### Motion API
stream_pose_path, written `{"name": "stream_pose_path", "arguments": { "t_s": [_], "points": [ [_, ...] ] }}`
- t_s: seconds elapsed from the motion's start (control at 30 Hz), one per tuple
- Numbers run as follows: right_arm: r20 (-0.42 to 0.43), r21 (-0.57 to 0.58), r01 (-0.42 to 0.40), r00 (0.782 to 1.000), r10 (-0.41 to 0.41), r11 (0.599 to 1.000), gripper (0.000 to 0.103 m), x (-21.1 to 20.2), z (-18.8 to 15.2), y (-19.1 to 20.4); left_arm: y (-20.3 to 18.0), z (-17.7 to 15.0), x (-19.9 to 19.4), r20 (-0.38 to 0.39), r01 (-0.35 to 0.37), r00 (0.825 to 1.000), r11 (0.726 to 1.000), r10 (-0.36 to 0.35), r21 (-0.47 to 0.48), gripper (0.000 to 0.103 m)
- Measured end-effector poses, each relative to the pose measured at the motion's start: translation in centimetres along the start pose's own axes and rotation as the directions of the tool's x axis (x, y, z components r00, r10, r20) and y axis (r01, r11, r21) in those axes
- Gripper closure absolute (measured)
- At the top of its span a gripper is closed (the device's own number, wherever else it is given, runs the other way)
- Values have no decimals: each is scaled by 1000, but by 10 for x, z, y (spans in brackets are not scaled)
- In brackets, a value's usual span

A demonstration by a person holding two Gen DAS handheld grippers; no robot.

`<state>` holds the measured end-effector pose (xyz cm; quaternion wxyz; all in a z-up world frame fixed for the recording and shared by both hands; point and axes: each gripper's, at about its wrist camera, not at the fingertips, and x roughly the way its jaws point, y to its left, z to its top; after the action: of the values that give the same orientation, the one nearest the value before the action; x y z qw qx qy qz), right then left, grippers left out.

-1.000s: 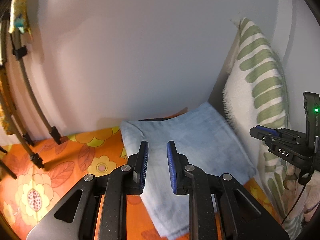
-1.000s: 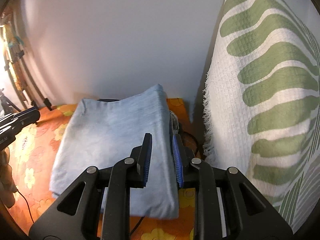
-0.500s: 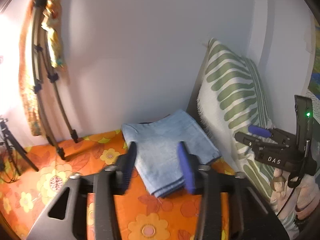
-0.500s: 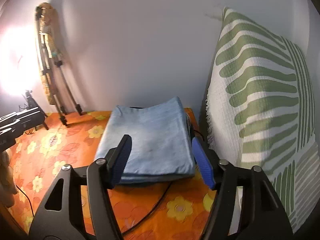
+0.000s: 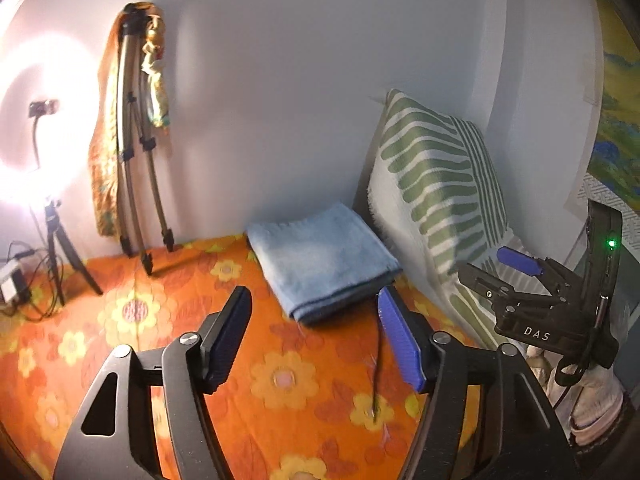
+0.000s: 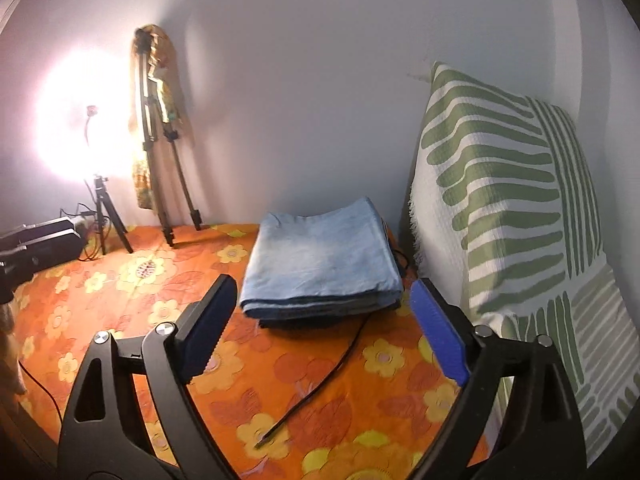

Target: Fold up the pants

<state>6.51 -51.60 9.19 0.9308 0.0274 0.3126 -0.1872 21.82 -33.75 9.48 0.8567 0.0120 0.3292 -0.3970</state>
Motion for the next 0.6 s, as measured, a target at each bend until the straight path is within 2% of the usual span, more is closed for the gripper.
{"name": "stream_pose_path", "arguments": {
  "t_s": [0.27, 0.5, 0.6],
  "points": [
    [59, -9, 33, 998, -32, 999, 6, -51, -49, 30, 2, -45, -29, -24, -10, 1000, 1000, 9, -23, 35],
    [49, 9, 26, 998, -26, 1000, 5, -57, -77, 44, 11, -79, -40, -6, -68, 998, 996, 68, -51, 35],
    [67, -16, 53, 996, -52, 998, 5, -58, -85, 51, 11, -84, -38, -14, -105, 994, 994, 105, -7, 35]
  ]
}}
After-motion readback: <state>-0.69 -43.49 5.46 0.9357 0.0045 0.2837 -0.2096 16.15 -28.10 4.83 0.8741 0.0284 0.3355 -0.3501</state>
